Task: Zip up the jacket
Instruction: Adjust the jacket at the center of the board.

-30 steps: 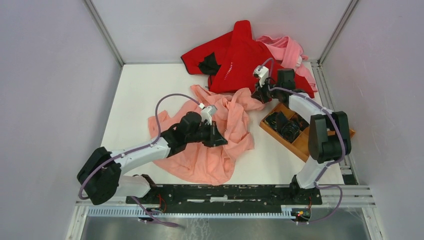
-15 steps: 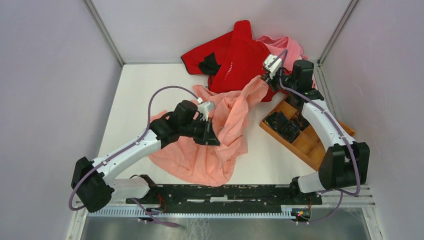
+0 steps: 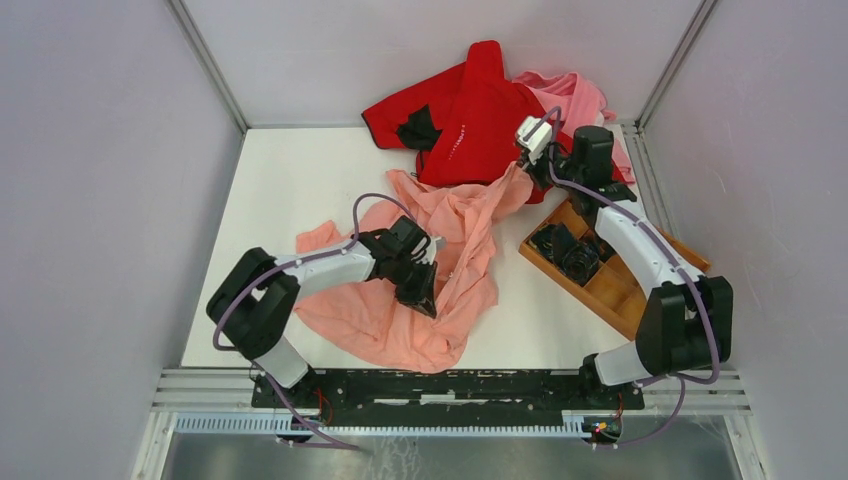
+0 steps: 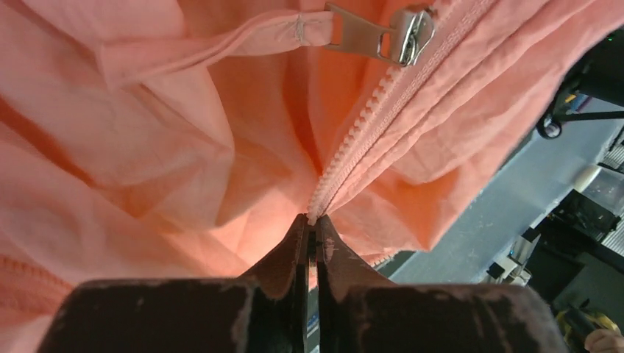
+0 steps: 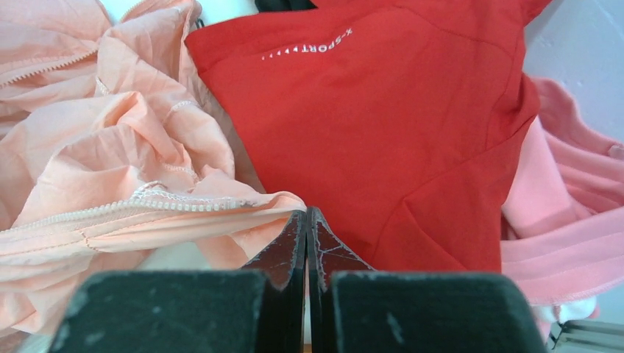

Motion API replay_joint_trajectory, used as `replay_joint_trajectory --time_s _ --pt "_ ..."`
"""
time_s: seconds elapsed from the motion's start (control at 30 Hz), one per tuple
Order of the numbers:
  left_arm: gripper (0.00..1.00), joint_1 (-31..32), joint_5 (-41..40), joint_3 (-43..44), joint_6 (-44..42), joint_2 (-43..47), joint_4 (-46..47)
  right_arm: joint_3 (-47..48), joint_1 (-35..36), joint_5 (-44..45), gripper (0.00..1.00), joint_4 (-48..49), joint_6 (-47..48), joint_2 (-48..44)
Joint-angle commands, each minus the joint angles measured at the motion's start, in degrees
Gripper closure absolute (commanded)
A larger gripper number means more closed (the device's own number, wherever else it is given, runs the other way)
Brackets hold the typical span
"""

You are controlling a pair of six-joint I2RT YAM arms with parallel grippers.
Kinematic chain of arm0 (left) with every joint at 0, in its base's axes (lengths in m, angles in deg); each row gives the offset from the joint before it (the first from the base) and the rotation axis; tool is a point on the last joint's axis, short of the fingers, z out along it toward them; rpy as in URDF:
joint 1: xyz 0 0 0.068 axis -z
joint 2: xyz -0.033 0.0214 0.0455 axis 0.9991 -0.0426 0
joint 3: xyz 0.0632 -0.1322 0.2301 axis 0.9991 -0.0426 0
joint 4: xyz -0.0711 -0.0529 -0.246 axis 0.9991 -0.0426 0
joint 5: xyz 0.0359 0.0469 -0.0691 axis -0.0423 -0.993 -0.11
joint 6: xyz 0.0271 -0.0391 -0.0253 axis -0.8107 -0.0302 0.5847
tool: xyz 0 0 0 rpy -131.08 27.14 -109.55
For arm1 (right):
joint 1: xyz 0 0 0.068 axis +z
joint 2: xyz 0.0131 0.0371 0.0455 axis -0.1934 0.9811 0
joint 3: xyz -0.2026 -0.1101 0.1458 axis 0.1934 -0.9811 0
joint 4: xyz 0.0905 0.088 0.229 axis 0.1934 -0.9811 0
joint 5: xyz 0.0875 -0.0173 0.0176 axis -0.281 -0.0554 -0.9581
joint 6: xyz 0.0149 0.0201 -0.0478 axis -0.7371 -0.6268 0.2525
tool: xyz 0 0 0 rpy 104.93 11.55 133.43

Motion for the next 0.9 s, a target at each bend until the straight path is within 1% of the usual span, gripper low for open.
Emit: replay_joint_trajectory --time_s 0.0,0.13,0.2,0.3,0.4,0.47,0.53,0.6,0.73,0.77,0.87 --pt "0.86 0.0 -0.6 1.5 -2.4 -2.4 3.4 -1.6 -0.5 3.0 1.0 5.7 -1.0 0.2" --pt "0.75 -0.2 -0.6 -0.3 -1.7 -1.2 6.1 -3.1 -0.5 2.7 1.0 6.0 -0.4 -0.6" --pt "0.72 -0.5 -1.0 -1.6 -1.6 1.0 7.0 -3.4 -0.6 1.8 1.0 6.1 -0.4 -1.2" --pt "0.68 -1.0 -2.6 -3.8 -1.4 6.8 8.2 -3.0 -0.6 0.2 1.0 6.6 -0.9 -2.5" --pt "0.6 -1.5 -6.3 -5.8 -2.3 14.2 9.1 -1.6 -0.9 -2.6 1.0 6.6 -1.3 -3.5" --pt "0.55 -1.8 -9.1 -6.8 -3.7 19.8 10.3 -0.4 -1.0 -4.1 1.0 6.4 -1.7 -3.9" --pt "0.47 -1.9 -11.7 -8.1 -4.6 24.1 13.2 0.9 -1.1 -6.1 1.0 6.2 -1.9 -4.1" --pt "0.35 -2.0 -12.4 -10.0 -5.3 27.3 18.6 2.0 -1.1 -7.7 1.0 6.4 -2.5 -4.1" --pt "0.13 -2.0 -13.6 -14.3 -5.9 29.8 34.5 4.6 -1.0 -10.6 1.0 5.4 -2.7 -2.9" --pt "0.11 -2.0 -13.5 -14.9 -6.7 29.5 38.2 5.4 -1.1 -11.1 1.0 4.7 -2.7 -2.5" --pt "0.11 -2.0 -12.7 -14.9 -9.6 26.7 49.7 6.7 -1.0 -13.7 1.0 4.0 -3.0 -1.8"
